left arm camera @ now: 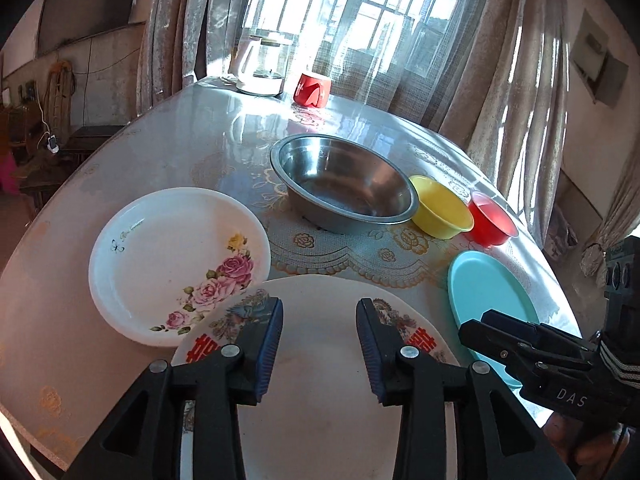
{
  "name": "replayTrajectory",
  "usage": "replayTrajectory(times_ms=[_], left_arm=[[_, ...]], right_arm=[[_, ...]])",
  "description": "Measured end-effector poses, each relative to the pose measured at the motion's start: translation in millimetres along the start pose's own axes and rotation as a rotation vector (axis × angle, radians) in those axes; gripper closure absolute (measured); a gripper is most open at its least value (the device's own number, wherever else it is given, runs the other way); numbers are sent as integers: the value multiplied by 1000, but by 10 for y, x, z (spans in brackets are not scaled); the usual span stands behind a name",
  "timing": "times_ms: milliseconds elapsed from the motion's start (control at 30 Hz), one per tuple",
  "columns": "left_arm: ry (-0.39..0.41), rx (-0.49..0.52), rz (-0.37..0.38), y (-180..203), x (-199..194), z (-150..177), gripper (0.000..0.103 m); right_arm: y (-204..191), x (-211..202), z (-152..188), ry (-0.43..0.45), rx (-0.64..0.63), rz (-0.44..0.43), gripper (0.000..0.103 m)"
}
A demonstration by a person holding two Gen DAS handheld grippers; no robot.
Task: Organize plates and bowls
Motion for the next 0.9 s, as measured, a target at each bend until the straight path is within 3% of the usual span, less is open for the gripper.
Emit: replayTrajectory(times_ms=[467,700,900], left_arm=[[62,-150,-152,-933,-366,3,63],[76,-227,-223,-1371,-423,21,63],[43,-307,-254,-1663,-339,69,63]], right_arm=[[-626,331,-77,-64,-63,-139,47],[-860,594,-189,-75,-80,-174,65],[-992,964,-281,-124,-82,-178,70]])
Point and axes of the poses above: each gripper's, at about its wrist camera, not at the fingertips, and x roughly the way its jaws point, y to its right, z to its underside, the point moved 3 cm from there along x, roughly the way its jaws point, and after that the axes turned 13 degrees about y, right-handed, at the moved point
